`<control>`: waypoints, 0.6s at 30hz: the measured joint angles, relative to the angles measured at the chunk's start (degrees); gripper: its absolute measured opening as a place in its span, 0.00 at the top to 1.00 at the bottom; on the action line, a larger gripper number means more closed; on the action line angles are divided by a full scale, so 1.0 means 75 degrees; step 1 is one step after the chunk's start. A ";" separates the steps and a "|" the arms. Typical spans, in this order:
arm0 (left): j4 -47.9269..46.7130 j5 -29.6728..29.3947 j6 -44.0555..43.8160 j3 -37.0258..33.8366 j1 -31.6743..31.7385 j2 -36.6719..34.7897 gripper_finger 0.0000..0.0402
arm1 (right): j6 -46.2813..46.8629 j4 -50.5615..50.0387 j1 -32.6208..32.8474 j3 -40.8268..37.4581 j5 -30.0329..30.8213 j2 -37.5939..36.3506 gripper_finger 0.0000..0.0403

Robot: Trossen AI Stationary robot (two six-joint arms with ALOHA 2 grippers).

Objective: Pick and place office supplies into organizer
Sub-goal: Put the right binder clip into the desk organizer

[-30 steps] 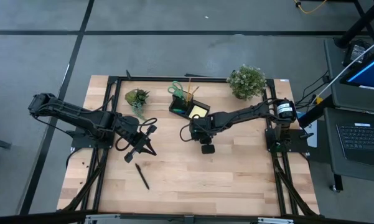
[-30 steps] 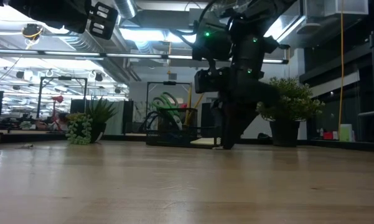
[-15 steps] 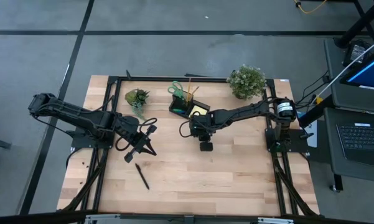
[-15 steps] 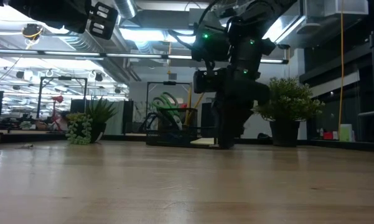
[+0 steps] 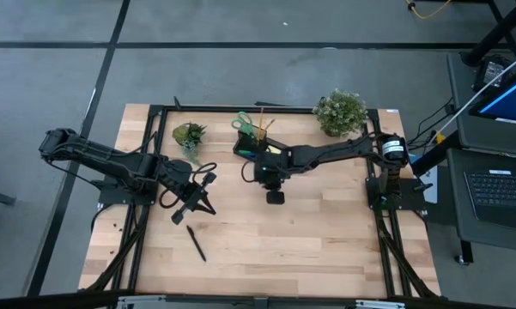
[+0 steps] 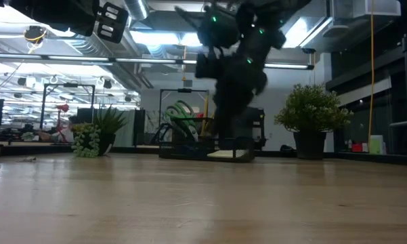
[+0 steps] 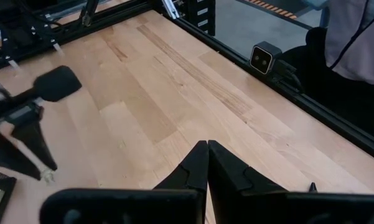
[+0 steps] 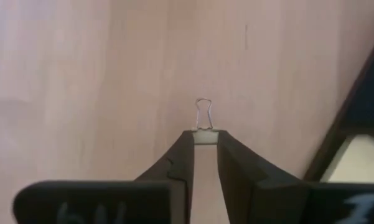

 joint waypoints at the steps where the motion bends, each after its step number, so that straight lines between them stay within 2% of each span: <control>1: 0.0000 0.0000 0.0000 0.0000 0.0000 0.0000 0.99 | -0.0040 -0.0043 -0.0017 0.0165 -0.0003 0.0000 0.86; 9: 0.0000 0.0000 0.0000 0.0000 0.0000 0.0000 0.99 | -0.0222 0.0025 -0.0385 0.0959 0.0322 -0.0015 0.84; 18: 0.0003 0.0000 0.0000 0.0000 0.0000 0.0000 0.99 | -0.0225 0.0351 -0.0967 0.0996 0.0440 -0.0015 0.84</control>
